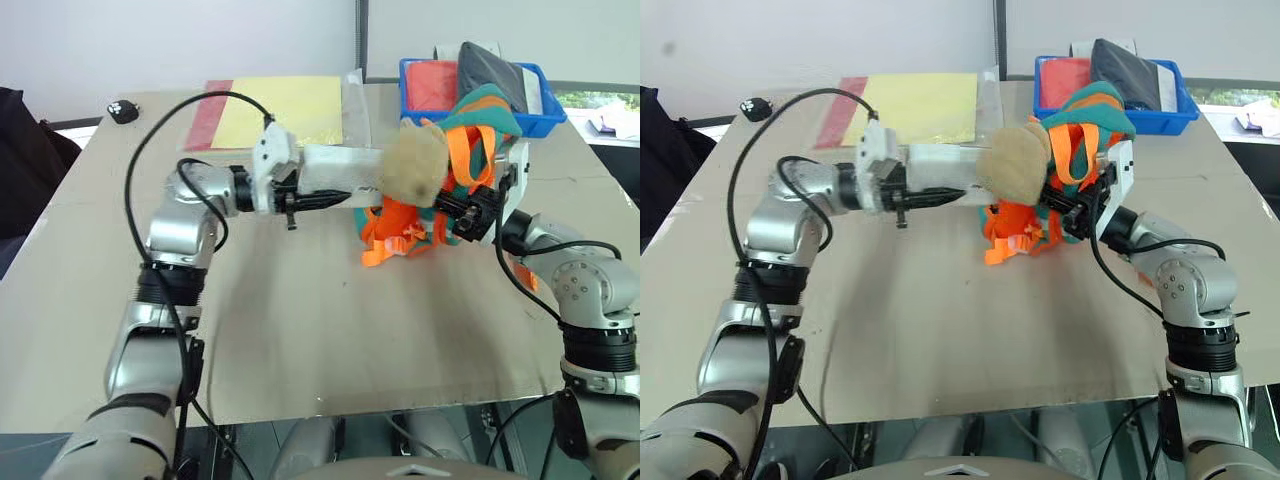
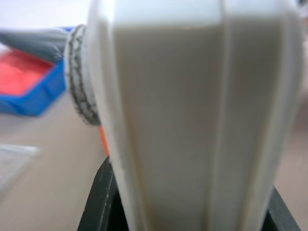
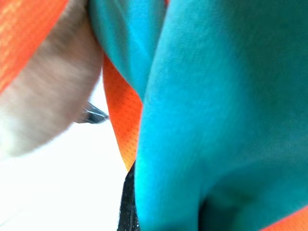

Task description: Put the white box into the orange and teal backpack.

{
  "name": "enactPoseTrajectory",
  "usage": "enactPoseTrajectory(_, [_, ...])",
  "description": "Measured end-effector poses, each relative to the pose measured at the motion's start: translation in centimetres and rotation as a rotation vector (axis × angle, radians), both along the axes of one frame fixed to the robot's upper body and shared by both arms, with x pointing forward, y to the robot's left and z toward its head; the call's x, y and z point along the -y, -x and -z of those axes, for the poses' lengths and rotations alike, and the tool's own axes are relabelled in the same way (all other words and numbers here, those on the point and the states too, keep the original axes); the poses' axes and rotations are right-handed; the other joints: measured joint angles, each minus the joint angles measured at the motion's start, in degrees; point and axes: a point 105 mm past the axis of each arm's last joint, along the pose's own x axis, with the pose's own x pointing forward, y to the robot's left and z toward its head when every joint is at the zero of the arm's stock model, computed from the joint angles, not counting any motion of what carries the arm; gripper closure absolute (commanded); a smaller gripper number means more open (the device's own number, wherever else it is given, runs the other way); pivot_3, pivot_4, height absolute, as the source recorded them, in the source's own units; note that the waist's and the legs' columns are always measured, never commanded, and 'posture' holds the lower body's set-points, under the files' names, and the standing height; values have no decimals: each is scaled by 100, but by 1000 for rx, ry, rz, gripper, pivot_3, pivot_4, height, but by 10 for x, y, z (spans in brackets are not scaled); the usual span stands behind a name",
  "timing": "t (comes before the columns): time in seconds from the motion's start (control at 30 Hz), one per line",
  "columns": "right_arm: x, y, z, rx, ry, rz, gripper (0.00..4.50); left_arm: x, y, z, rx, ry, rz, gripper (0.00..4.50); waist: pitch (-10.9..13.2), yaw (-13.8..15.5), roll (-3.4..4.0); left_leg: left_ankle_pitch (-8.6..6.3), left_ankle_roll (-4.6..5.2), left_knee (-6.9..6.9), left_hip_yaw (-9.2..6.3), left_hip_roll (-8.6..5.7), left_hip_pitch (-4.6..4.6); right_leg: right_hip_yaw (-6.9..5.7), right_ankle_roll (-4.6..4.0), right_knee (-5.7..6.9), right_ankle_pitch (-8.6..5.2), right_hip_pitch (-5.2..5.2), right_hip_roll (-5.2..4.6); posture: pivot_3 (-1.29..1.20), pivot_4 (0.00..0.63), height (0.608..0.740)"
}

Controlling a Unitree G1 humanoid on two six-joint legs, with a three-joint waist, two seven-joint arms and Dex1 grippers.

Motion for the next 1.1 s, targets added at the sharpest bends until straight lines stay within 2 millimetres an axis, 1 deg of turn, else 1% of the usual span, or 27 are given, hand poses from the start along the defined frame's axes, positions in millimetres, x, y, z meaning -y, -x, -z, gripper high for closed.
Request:
enactPoseTrajectory(0.03, [1,0,0,3,1,5,4471,5,0,0,-69,22,3,3406,0,5,0,0,0,2,-6,-1,-2,-4,0,1,0,0,0,0,150,740])
enactPoseTrajectory(0.1, [1,-1,-1,7,0,8,4471,8,0,1,-145,45,4,3406,0,-6,0,0,0,2,-8,-1,-3,-8,0,1,0,0,-1,0,150,740])
enactPoseTrajectory(0.17, [-1,1,-2,14,-1,-1,4471,6,4,1,-232,67,13,3406,0,-37,0,0,0,0,-9,-1,-4,-8,0,1,0,-3,0,0,150,740])
enactPoseTrajectory(0.2, [-4,4,-3,27,0,-12,4471,0,7,0,-241,54,26,3406,0,-56,0,1,-1,-3,-15,-1,-5,-6,0,1,0,-7,2,0,150,740])
enactPoseTrajectory(0.27, [-11,10,-2,31,-2,-50,4471,-12,12,-5,-215,16,57,3406,0,-79,0,3,-5,-10,-31,-5,-5,2,0,2,0,-20,8,0,150,740])
enactPoseTrajectory(0.33, [-15,14,-2,37,-4,-73,4471,-18,14,-7,-211,6,82,3406,0,-76,1,4,-8,-9,-36,-8,-5,2,0,3,0,-23,7,0,150,740])
enactPoseTrajectory(0.43, [-20,19,-5,53,-10,-97,4471,-29,14,-11,-241,72,111,3406,0,-56,1,5,-8,-5,-37,-11,-5,3,0,2,0,-23,5,0,150,740])
enactPoseTrajectory(0.5, [-20,19,-7,63,-12,-99,4471,-33,13,-13,-256,114,119,3406,1,-55,1,5,-8,-3,-40,-12,-12,0,0,2,0,-29,4,0,150,740])
enactPoseTrajectory(0.6, [-21,21,-11,87,-20,-100,4471,-40,13,-32,-257,221,132,3406,1,-56,1,5,-8,27,-59,-14,-54,-23,0,3,0,-52,4,0,150,740])
enactPoseTrajectory(0.7, [-21,21,-13,102,-31,-101,4471,-52,16,-45,-240,270,125,3406,1,-85,1,5,-8,54,-63,-18,-56,-22,0,9,0,-53,4,0,150,740])
enactPoseTrajectory(0.93, [-22,23,-2,72,-31,-103,4471,-69,28,-45,-215,220,102,3406,1,-152,1,4,-8,54,-71,-20,-56,-23,0,11,0,-52,1,0,150,740])
enactPoseTrajectory(1.1, [-16,19,0,82,-31,-67,4471,-72,27,-49,-185,239,100,3406,1,-130,1,4,-8,54,-78,-26,-57,-33,1,10,1,-42,-2,0,150,740])
